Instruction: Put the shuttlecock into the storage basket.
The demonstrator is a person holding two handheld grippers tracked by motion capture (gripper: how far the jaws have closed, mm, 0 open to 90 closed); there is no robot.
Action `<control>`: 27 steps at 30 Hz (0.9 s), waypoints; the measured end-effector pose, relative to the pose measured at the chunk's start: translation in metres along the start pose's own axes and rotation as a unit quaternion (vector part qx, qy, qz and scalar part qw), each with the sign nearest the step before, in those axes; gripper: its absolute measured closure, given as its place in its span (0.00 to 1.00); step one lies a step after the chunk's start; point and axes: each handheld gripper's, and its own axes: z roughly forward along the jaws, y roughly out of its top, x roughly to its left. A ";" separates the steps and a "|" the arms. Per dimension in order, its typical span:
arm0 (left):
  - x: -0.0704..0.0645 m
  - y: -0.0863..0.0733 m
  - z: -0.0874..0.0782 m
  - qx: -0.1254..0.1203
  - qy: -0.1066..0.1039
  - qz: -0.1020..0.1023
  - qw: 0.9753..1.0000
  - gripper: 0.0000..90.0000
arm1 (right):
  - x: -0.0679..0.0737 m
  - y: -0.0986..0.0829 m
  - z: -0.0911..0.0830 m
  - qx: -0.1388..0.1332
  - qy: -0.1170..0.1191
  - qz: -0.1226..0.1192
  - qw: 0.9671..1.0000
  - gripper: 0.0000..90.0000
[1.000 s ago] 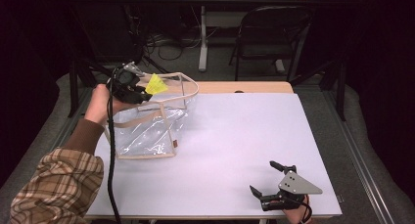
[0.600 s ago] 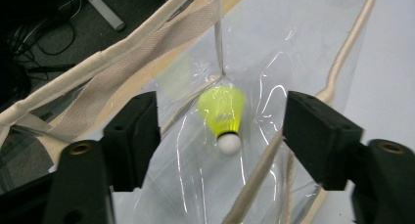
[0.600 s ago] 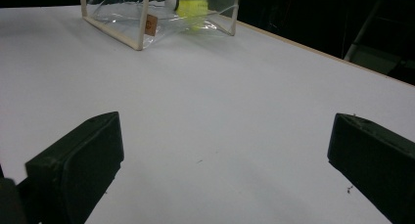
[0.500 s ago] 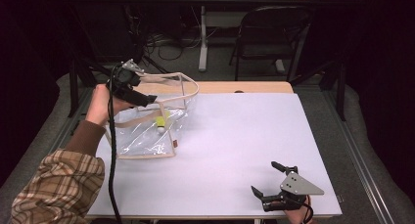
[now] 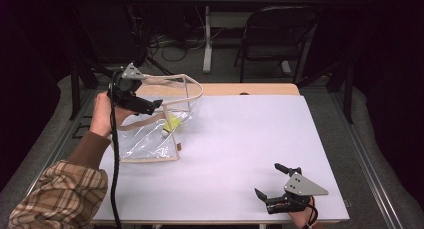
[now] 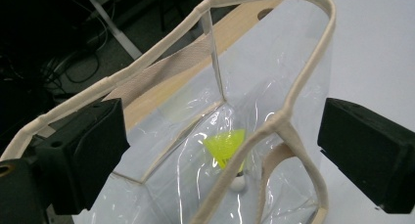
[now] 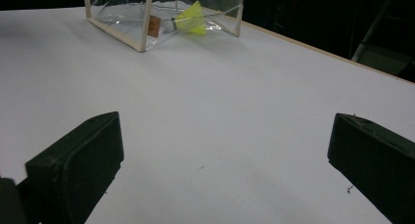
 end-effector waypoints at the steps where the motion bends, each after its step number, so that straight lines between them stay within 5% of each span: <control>1: -0.002 -0.002 0.000 -0.003 0.001 0.001 1.000 0.04 | 0.000 0.000 0.000 -0.001 0.001 0.000 1.000 0.00; 27: -0.039 -0.043 -0.032 -0.075 0.010 0.005 0.997 0.00 | 0.002 0.002 0.006 0.010 0.006 -0.005 1.000 0.00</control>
